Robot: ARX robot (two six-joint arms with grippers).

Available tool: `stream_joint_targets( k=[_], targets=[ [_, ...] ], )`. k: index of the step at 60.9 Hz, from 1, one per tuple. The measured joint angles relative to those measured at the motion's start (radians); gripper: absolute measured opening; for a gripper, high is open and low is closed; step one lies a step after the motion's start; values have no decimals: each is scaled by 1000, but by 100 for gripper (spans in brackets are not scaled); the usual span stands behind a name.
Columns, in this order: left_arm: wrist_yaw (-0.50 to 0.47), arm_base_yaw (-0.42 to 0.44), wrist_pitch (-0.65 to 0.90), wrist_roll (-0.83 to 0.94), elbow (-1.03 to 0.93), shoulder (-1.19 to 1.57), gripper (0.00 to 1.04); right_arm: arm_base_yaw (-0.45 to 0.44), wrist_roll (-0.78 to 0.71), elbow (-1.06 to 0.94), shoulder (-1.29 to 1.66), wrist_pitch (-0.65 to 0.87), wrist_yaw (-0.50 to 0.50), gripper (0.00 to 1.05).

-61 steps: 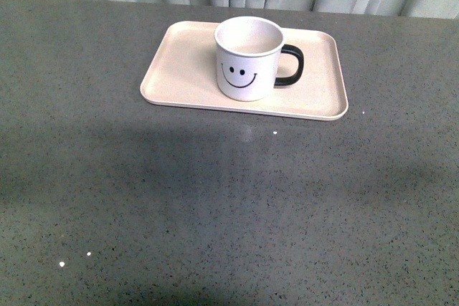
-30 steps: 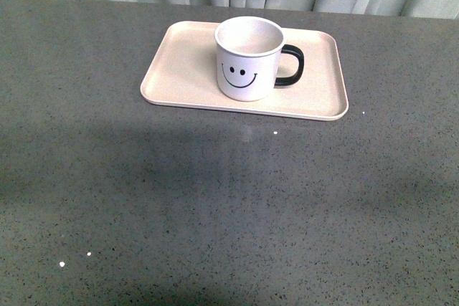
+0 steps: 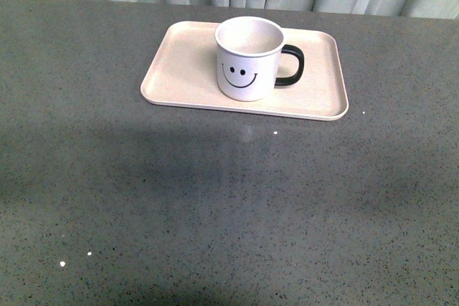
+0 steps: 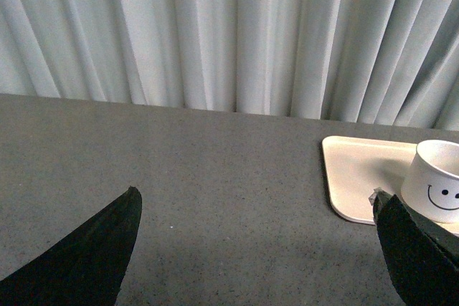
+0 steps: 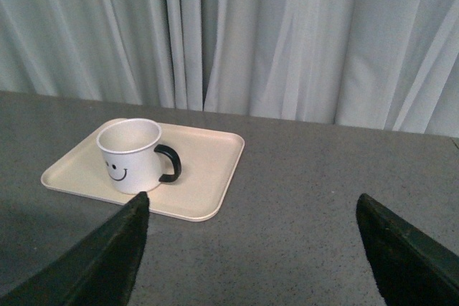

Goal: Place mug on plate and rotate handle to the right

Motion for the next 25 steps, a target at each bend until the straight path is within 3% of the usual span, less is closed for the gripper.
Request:
stream_joint_targets(
  k=[3, 25],
  targets=[
    [0, 0, 0, 0, 0, 0, 95, 0, 1, 0, 0, 0, 0, 97],
    [0, 0, 0, 0, 0, 0, 95, 0, 1, 0, 0, 0, 0, 95]
  ],
)
